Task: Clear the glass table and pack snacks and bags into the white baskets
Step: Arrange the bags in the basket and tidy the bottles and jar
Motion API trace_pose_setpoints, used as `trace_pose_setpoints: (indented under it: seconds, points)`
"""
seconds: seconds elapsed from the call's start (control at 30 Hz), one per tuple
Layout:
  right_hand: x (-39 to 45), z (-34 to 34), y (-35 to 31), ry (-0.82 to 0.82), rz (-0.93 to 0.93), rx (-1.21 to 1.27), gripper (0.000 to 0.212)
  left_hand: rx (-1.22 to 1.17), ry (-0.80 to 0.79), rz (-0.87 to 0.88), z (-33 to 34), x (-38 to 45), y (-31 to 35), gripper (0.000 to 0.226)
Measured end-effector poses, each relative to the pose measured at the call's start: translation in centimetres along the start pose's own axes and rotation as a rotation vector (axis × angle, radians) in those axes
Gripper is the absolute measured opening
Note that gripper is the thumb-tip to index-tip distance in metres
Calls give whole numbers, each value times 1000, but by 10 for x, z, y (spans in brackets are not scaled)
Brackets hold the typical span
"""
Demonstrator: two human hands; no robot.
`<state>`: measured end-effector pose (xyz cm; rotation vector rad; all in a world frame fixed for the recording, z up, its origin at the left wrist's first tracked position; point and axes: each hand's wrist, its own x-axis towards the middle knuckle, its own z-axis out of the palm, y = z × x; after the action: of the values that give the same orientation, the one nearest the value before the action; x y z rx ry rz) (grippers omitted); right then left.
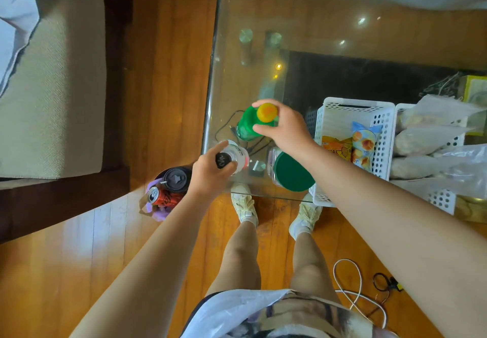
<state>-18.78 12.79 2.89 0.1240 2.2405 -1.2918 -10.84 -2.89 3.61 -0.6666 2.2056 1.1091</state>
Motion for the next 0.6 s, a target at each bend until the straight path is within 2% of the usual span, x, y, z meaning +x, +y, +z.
trace_pose_setpoints:
  seconds: [0.1,0.27,0.6]
  points:
    - [-6,-21,12,97,47,84,41,17,24,38,-1,10,17,54]
    - [-18,-60,34,185,71,6,40,6,-1,115,13,28,53,55]
    - [-35,-85,59,117,53,-82,41,99,-95,161,67,43,97,54]
